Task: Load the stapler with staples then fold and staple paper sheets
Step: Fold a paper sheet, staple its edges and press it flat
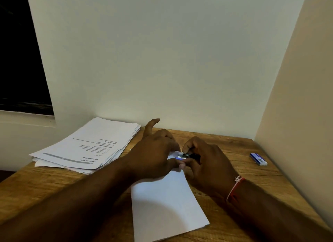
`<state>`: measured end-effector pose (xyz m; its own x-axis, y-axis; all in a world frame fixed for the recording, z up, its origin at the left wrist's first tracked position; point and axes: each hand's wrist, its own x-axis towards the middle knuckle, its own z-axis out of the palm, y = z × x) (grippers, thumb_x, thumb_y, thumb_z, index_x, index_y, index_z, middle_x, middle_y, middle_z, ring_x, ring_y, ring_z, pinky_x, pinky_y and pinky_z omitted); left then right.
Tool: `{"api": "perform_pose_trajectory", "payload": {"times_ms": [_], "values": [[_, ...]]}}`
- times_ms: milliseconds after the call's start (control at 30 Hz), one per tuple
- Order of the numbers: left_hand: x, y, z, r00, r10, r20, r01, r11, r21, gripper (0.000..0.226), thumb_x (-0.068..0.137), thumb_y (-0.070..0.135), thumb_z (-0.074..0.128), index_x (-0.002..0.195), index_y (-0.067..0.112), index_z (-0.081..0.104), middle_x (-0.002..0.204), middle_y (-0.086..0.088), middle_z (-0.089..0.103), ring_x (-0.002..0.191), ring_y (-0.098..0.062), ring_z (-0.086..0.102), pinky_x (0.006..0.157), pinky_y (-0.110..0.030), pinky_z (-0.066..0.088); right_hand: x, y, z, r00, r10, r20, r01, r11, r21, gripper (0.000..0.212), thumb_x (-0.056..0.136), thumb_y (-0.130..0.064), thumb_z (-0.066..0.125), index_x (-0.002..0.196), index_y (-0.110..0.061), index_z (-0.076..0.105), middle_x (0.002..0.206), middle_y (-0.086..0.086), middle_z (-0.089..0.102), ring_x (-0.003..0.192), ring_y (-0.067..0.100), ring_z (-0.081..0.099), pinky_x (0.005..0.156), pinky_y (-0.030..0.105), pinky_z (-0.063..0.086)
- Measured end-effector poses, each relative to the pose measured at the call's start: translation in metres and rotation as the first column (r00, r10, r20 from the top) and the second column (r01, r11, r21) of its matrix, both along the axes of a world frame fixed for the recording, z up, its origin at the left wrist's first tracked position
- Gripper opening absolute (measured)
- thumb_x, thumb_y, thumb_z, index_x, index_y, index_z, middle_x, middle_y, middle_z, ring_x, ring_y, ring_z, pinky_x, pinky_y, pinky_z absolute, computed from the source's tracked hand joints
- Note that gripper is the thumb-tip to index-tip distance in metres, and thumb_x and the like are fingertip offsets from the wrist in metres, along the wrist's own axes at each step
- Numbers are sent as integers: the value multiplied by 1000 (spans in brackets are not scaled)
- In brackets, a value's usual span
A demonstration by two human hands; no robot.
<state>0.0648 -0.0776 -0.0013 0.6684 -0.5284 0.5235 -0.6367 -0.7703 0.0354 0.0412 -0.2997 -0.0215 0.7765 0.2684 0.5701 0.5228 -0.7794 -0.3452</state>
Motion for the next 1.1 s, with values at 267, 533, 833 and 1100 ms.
{"api": "perform_pose_trajectory", "payload": {"times_ms": [267, 533, 833, 1100], "values": [[-4, -7, -7, 999, 24, 38, -24, 1000, 0, 42, 96, 71, 64, 98, 32, 82, 93, 19, 71, 111, 1, 61, 135, -53, 9, -1, 0, 0, 1000, 10, -9, -10, 1000, -7, 36, 92, -30, 83, 108, -43, 54, 83, -22, 65, 75, 3, 61, 64, 28, 55], [0, -14, -7, 998, 38, -48, -42, 996, -81, 41, 98, 73, 64, 84, 34, 64, 77, 15, 66, 82, -5, 57, 128, -39, 24, 4, -6, -1, 999, 38, -5, -38, 999, -9, 44, 96, -29, 81, 128, -44, 55, 98, -20, 72, 86, 1, 67, 74, 20, 54], [18, 21, -5, 918, -47, -393, -46, 973, -225, 35, 89, 49, 91, 119, 42, 73, 100, 30, 68, 93, 10, 64, 76, -15, 45, 12, -28, 8, 947, 99, -304, -95, 995, 31, 53, 97, -50, 76, 146, -49, 55, 113, -23, 71, 98, 2, 67, 82, 21, 56], [25, 29, -3, 886, -132, -445, 12, 965, -263, 4, 99, 36, 85, 98, 37, 81, 96, 12, 81, 90, -8, 74, 79, -25, 56, 17, -42, 8, 801, 370, -471, -186, 901, 391, 21, 105, -31, 67, 122, -27, 77, 90, 2, 75, 76, 14, 62, 72, 28, 52]]}}
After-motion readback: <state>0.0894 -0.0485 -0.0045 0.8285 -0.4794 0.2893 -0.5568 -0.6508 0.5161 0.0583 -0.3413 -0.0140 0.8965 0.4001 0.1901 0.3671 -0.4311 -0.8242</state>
